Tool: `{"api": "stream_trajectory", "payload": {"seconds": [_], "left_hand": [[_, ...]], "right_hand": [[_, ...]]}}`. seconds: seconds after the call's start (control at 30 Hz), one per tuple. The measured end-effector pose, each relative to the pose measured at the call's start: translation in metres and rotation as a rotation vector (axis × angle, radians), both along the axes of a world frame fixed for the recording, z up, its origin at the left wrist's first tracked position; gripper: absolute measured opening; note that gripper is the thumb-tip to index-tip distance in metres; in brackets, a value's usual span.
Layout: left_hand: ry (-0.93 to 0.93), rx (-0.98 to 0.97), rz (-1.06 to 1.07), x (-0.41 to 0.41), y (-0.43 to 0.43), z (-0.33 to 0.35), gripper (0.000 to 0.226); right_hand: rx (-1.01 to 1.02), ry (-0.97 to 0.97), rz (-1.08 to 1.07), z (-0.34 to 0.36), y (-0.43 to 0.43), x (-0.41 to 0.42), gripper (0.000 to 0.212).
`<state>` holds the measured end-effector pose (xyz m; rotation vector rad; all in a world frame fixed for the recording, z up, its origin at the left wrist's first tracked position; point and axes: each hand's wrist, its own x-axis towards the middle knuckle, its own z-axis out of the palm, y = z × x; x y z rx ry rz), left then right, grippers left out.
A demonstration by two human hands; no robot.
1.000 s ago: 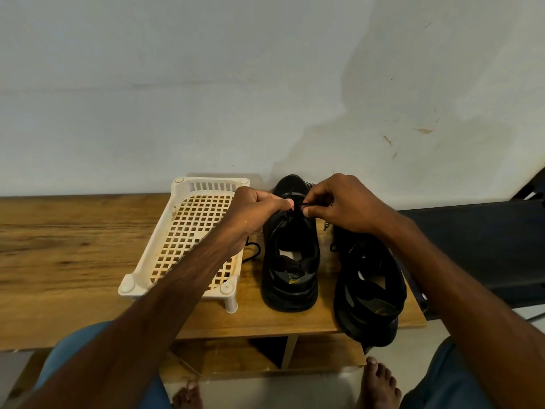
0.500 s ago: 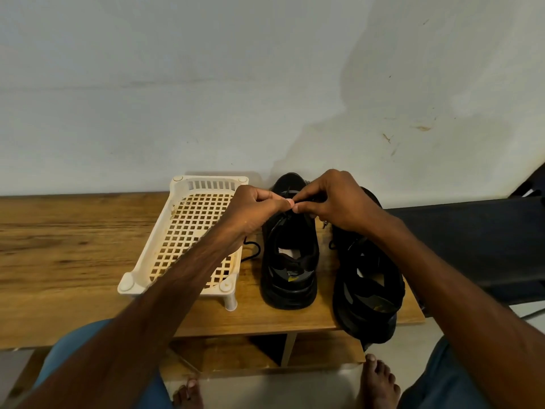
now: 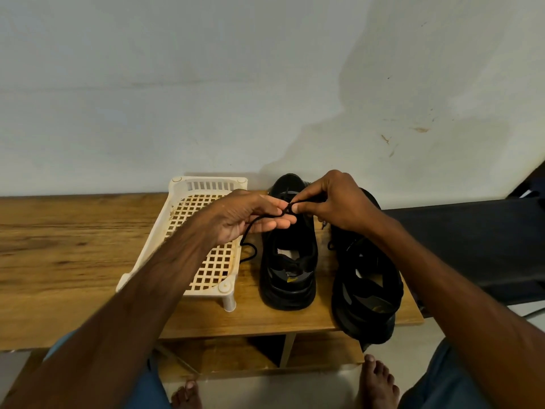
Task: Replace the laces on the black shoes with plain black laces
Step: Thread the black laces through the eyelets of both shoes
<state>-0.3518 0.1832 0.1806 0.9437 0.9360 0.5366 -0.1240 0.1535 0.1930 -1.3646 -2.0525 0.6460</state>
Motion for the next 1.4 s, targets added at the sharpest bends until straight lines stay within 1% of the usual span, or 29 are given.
{"api": "stream_trajectory", "payload": {"seconds": [0.1,0.17,0.33,0.53,0.67,0.8,0.93,1.07,1.13,1.2,1.27,1.3,1.4], "left_hand": [[-0.013,-0.070,-0.054,-0.006,0.003,0.001,0.030],[-0.009,-0.071,-0.061,-0.006,0.002,0.002,0.030],[0.044,0.052,-0.014,0.000,-0.003,0.003,0.023],[0.040,0.158,-0.018,0.003,-0.012,0.007,0.030],[0.088,0.279,-0.006,0.008,-0.016,0.006,0.030],[0.141,0.316,-0.048,0.007,-0.014,0.008,0.032],[0.179,0.305,-0.029,0.011,-0.010,0.008,0.030],[0.183,0.230,0.007,0.016,-0.004,0.009,0.039],[0.194,0.193,0.015,0.017,-0.002,0.009,0.034],[0.236,0.188,0.032,0.019,-0.003,0.008,0.021],[0.319,0.247,0.076,0.024,-0.007,0.007,0.011],[0.373,0.312,0.097,0.026,-0.009,0.006,0.008],[0.599,0.614,0.148,0.036,-0.015,0.005,0.011]], "right_hand": [[-0.015,0.017,0.009,0.000,0.000,0.001,0.016],[-0.019,0.019,0.005,0.000,0.000,0.000,0.016],[-0.013,0.013,-0.013,0.000,-0.001,0.001,0.014],[0.030,-0.052,-0.054,0.000,0.000,-0.002,0.013],[0.062,-0.086,-0.060,0.000,-0.001,-0.004,0.011],[0.051,-0.086,-0.061,0.001,-0.001,-0.003,0.012],[0.061,-0.086,-0.038,0.002,-0.001,-0.003,0.013],[0.051,-0.099,0.012,0.004,0.000,0.001,0.016],[0.027,-0.092,0.047,0.005,0.001,0.003,0.016],[0.012,-0.081,0.063,0.005,0.002,0.004,0.016],[0.007,-0.076,0.067,0.004,0.004,0.004,0.016],[0.004,-0.077,0.070,0.004,0.005,0.004,0.016],[0.019,-0.097,0.075,0.005,0.007,0.004,0.015]]}}
